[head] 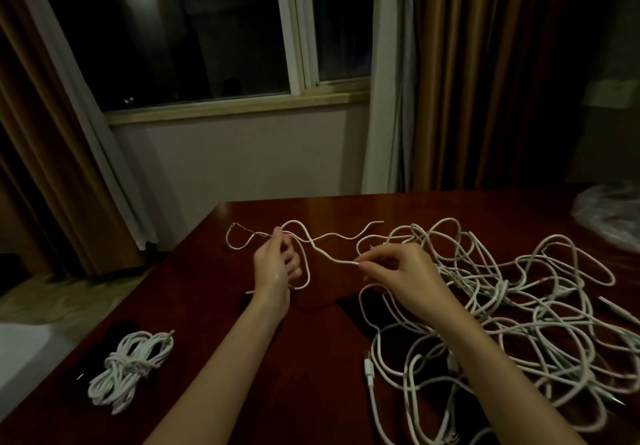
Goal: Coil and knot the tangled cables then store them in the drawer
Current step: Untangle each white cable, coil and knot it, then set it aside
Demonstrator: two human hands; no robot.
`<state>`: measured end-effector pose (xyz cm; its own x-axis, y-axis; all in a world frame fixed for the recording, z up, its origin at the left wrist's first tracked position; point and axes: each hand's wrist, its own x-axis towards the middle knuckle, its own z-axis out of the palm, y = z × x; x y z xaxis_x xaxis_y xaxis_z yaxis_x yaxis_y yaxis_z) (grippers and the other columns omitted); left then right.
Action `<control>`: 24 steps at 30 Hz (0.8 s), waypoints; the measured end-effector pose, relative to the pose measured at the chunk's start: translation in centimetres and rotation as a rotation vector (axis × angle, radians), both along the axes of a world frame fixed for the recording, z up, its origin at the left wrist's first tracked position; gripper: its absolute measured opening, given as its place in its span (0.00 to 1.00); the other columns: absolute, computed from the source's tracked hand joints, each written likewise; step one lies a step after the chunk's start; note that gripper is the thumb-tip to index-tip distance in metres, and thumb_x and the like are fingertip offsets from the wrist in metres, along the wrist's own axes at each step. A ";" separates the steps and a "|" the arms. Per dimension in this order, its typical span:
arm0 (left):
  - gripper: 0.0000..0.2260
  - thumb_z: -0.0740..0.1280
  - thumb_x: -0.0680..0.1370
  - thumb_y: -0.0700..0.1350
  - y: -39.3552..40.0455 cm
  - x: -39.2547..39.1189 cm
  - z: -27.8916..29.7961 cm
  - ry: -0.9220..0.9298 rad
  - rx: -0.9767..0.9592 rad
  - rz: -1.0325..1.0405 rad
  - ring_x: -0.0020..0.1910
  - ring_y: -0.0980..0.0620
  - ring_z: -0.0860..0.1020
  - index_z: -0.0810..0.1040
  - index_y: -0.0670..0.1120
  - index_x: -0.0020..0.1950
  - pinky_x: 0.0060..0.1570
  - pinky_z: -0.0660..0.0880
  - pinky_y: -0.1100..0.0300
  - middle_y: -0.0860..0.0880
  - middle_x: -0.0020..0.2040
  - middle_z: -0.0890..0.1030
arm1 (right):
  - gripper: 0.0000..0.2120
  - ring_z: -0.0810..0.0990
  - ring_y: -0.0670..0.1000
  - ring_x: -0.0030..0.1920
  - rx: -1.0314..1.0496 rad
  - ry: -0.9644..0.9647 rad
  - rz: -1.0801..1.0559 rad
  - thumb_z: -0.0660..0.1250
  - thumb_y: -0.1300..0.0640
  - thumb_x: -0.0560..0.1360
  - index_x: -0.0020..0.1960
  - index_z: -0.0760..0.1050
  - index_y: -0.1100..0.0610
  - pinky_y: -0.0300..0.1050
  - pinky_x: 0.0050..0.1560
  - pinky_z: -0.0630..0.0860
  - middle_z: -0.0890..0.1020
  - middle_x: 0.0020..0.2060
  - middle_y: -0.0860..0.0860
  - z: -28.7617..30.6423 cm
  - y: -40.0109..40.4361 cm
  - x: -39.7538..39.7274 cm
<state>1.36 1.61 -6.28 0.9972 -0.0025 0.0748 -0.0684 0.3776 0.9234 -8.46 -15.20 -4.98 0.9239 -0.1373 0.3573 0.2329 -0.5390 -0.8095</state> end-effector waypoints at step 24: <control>0.18 0.60 0.82 0.44 -1.2 -2.2 0.9 -0.317 0.366 -0.185 0.24 0.56 0.75 0.74 0.41 0.33 0.31 0.77 0.62 0.50 0.25 0.74 | 0.11 0.85 0.47 0.48 0.861 0.067 0.197 0.69 0.62 0.72 0.54 0.79 0.57 0.38 0.45 0.79 0.86 0.45 0.51 2.2 1.0 -0.8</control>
